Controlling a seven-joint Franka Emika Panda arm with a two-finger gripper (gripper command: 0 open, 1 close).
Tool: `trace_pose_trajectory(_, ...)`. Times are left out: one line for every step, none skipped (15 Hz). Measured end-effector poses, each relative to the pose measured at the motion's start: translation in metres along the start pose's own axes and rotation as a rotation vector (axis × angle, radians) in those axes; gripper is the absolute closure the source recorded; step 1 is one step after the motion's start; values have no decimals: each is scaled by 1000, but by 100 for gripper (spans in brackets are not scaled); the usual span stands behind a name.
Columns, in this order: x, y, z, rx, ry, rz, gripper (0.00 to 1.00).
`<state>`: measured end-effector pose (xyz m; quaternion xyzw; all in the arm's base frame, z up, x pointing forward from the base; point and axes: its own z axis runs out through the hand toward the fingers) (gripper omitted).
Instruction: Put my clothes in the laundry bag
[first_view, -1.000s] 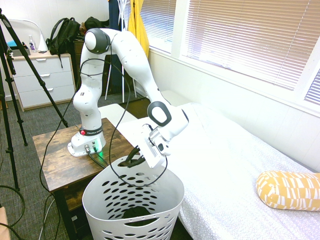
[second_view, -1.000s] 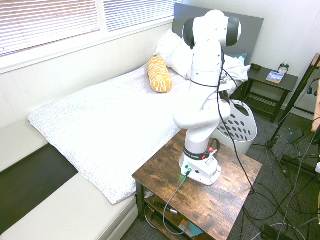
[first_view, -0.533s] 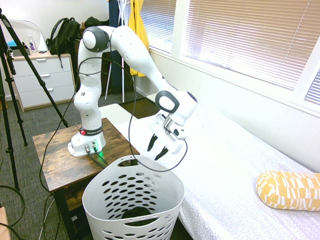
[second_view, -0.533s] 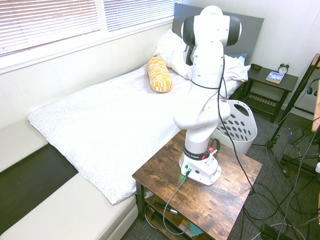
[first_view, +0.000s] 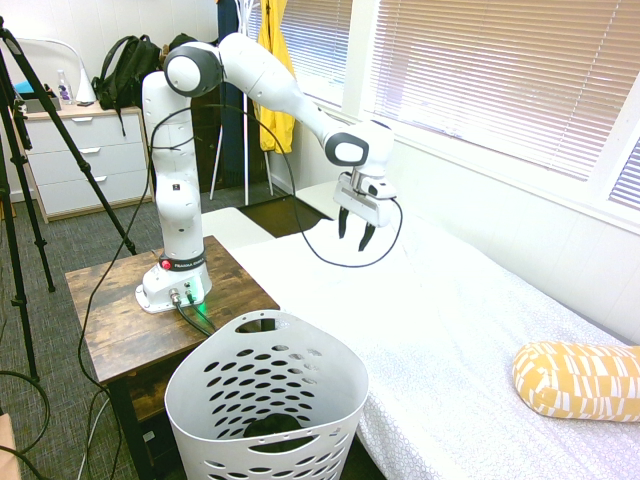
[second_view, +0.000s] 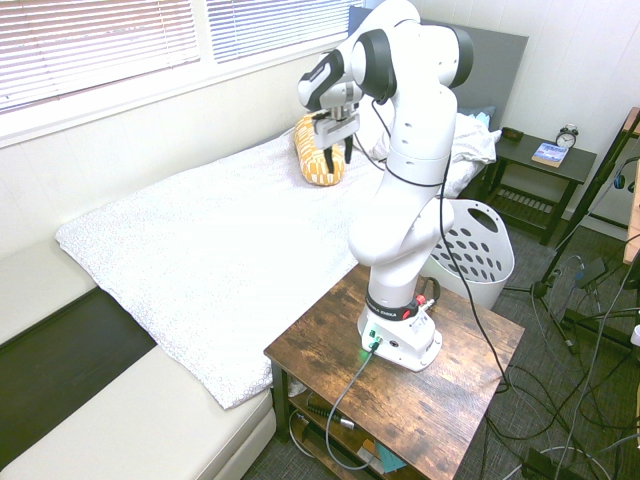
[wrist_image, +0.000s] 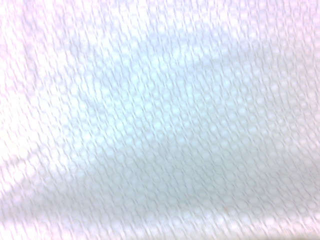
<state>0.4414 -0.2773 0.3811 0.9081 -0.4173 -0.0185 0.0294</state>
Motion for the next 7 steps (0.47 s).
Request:
trace_pose_trajectory(-1, -31, 4, 20, 39, 39, 0)
trace_pose_trajectory(-6, -62, 7, 35, 72, 61, 0)
trace_pose_trajectory(-14, -90, 10, 48, 95, 74, 0)
trace_pose_trajectory(-26, -119, 13, 60, 107, 78, 0)
trace_pose_trajectory(-43, -150, 16, 74, 105, 69, 0)
trace_pose_trajectory(-61, -178, 18, 89, 99, 50, 0)
trace_pose_trajectory(-79, -202, 19, 98, 96, 27, 0)
